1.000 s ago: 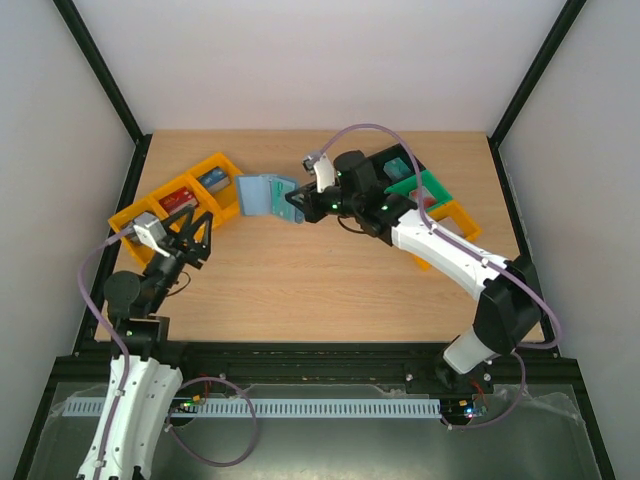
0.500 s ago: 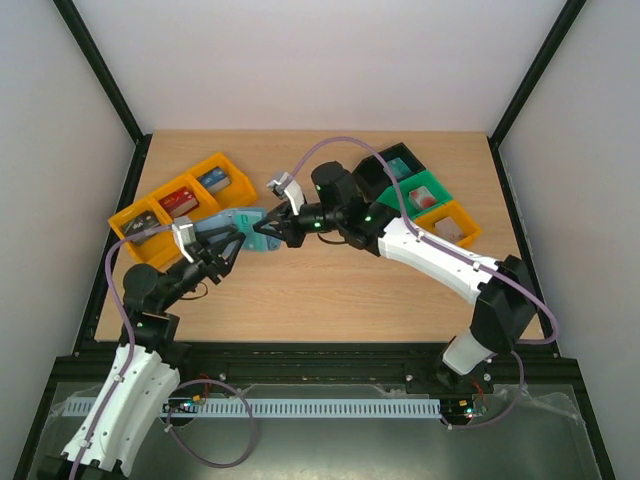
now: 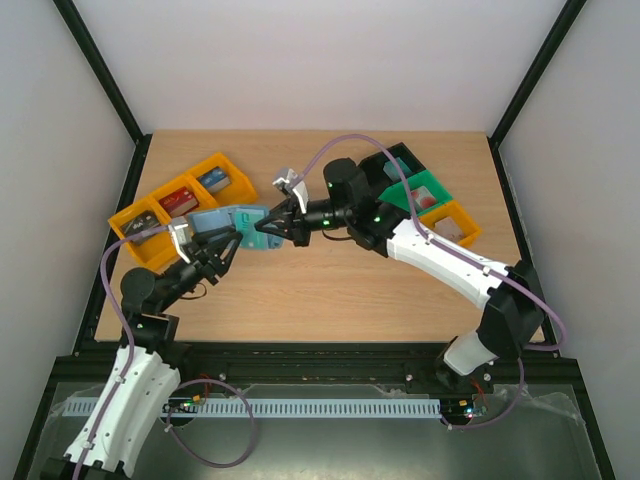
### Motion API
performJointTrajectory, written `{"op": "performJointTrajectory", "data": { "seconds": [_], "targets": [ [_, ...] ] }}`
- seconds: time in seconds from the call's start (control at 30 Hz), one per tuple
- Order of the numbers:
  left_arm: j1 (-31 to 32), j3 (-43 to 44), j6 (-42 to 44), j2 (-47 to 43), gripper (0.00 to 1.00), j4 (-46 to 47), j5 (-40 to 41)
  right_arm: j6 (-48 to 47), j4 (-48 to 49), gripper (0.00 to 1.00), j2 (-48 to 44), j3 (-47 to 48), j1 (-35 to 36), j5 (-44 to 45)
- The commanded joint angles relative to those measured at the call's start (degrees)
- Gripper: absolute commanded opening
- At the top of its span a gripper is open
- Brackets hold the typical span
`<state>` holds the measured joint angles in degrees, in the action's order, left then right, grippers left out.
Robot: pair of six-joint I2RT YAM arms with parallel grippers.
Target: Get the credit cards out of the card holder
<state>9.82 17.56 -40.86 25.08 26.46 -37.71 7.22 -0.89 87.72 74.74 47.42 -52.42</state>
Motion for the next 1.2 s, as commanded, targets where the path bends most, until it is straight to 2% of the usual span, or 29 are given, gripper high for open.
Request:
{"op": "performJointTrajectory", "data": {
  "seconds": [0.0,0.3,0.5,0.7,0.8,0.97,1.07,1.17],
  "targets": [
    [0.8,-1.7,-2.2,1.1,0.4,4.2,-3.0,6.0,12.7,0.02,-1.5,-0.7,0.9,-5.7],
    [2.5,-2.0,-1.2,1.6,0.37,8.2,-7.0,14.3,24.1,0.02,2.1,-0.1,0.9,-2.5],
    [2.9,-2.8,-1.4,1.9,0.36,11.0,-8.1,14.8,25.0,0.02,4.2,2.2,0.9,-1.3],
    [3.1,-2.3,-0.3,2.3,0.27,10.5,-9.6,14.3,24.4,0.02,6.4,3.9,0.9,2.8],
    [3.0,-1.4,1.4,2.3,0.25,8.2,-10.9,6.2,16.7,0.02,7.3,6.2,1.2,1.6],
    [2.2,2.2,8.8,2.4,0.27,1.9,-15.4,-13.2,-5.7,0.02,9.5,13.5,1.2,-2.1],
    [1.5,3.7,11.5,2.7,0.27,0.8,-17.3,-18.6,-13.8,0.02,11.1,17.0,1.2,-2.6],
    [1.3,4.1,12.4,2.6,0.28,1.8,-17.7,-20.5,-17.2,0.02,11.7,18.0,1.4,-4.7]
  ]
}}
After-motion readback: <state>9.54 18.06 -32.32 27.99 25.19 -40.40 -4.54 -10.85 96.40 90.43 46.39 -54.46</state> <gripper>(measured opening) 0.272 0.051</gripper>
